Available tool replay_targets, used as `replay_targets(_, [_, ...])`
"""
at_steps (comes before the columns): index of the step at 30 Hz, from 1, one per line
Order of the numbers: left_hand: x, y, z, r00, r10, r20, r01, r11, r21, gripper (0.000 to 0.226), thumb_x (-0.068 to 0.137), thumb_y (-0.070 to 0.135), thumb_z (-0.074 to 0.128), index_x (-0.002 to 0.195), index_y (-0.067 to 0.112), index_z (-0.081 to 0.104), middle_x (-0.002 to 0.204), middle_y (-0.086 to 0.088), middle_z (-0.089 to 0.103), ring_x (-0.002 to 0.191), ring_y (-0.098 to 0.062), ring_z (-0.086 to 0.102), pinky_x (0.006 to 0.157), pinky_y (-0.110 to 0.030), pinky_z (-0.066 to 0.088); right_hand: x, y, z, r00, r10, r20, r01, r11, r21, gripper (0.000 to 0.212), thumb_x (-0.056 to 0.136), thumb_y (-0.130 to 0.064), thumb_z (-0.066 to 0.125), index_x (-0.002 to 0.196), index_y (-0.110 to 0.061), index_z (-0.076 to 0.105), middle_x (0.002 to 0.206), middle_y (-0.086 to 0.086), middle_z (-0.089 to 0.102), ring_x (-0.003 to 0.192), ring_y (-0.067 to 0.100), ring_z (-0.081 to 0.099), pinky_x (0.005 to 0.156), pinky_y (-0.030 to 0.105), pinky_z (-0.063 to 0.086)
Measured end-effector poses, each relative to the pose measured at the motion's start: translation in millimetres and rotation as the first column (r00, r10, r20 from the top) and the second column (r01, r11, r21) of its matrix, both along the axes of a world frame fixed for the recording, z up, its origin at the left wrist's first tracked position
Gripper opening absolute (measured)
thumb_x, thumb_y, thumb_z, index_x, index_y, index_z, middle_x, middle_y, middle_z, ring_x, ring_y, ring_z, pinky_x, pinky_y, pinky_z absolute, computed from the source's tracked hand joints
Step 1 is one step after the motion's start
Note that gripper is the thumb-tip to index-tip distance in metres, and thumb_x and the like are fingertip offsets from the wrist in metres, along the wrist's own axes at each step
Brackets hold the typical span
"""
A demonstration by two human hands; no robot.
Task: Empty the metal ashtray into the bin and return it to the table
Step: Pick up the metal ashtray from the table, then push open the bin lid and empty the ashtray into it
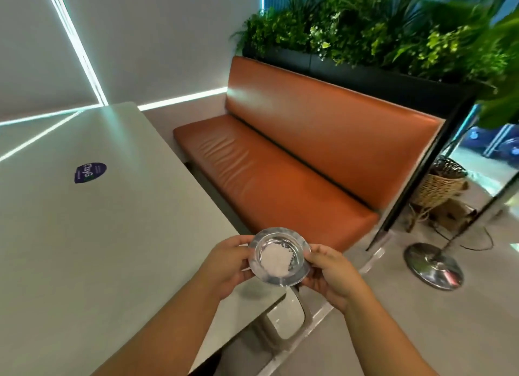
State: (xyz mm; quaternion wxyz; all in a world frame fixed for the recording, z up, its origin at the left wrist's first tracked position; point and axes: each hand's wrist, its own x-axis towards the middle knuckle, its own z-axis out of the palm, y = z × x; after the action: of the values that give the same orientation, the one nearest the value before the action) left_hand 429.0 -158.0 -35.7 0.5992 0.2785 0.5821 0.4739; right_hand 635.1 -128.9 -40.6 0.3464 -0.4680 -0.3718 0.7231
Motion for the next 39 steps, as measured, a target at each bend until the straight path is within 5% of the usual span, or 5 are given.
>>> replay_targets(17, [197, 64, -156, 0.969, 0.243, 0.040, -0.238, 0.967, -0.095, 0.017, 0.086, 0.006, 0.056, 0.098, 0.009, 0.067, 0.084, -0.008, 0.072, 0.070, -0.020, 0.066, 0.068, -0.033, 0.058, 185, 104, -171, 0.988, 0.151, 0.013, -0.150, 0.988, -0.033, 0.014, 0.092, -0.007, 0.050, 0.088, -0.011, 0.063, 0.062, -0.002, 0.071, 0.055, 0.008, 0.064, 0.050, 0.023, 0.054])
replay_targets(21, [182, 73, -227, 0.919, 0.281, -0.276, -0.332, 0.930, -0.159, 0.021, 0.089, 0.004, 0.051, 0.105, 0.007, 0.063, 0.089, -0.011, 0.062, 0.066, -0.018, 0.054, 0.060, -0.027, 0.051, 187, 112, -238, 0.988, 0.156, 0.022, -0.155, 0.987, -0.047, 0.015, 0.091, -0.005, 0.051, 0.083, -0.011, 0.063, 0.062, 0.000, 0.070, 0.056, 0.010, 0.064, 0.050, 0.024, 0.054])
replay_targets(25, [145, 74, -320, 0.610, -0.092, -0.787, -0.144, 0.964, -0.225, 0.034, 0.085, 0.003, 0.050, 0.117, 0.007, 0.061, 0.119, -0.014, 0.063, 0.099, -0.023, 0.058, 0.078, -0.023, 0.043, 175, 113, -323, 0.985, 0.169, 0.047, -0.168, 0.985, -0.029, 0.016, 0.091, -0.006, 0.050, 0.080, -0.010, 0.062, 0.068, 0.005, 0.069, 0.064, 0.016, 0.063, 0.054, 0.027, 0.054])
replay_targets(31, [106, 95, -429, 0.135, -0.460, -0.878, 0.191, 0.881, -0.432, 0.104, 0.070, 0.031, 0.076, 0.147, 0.008, 0.010, 0.157, -0.014, 0.018, 0.143, -0.025, 0.019, 0.117, -0.036, 0.014, 145, 106, -448, 0.972, 0.230, 0.054, -0.232, 0.972, 0.036, 0.017, 0.088, -0.002, 0.051, 0.078, -0.008, 0.063, 0.061, 0.005, 0.068, 0.058, 0.017, 0.062, 0.055, 0.031, 0.055])
replay_targets(39, [94, 103, -496, -0.040, -0.177, -0.983, 0.123, 0.976, -0.181, 0.130, 0.047, 0.046, 0.083, 0.145, 0.027, 0.000, 0.152, -0.005, 0.016, 0.137, -0.032, 0.012, 0.114, -0.045, 0.014, 122, 105, -526, 0.970, 0.237, 0.057, -0.241, 0.967, 0.082, 0.014, 0.088, -0.003, 0.052, 0.084, -0.004, 0.065, 0.068, 0.009, 0.072, 0.064, 0.019, 0.065, 0.051, 0.029, 0.055])
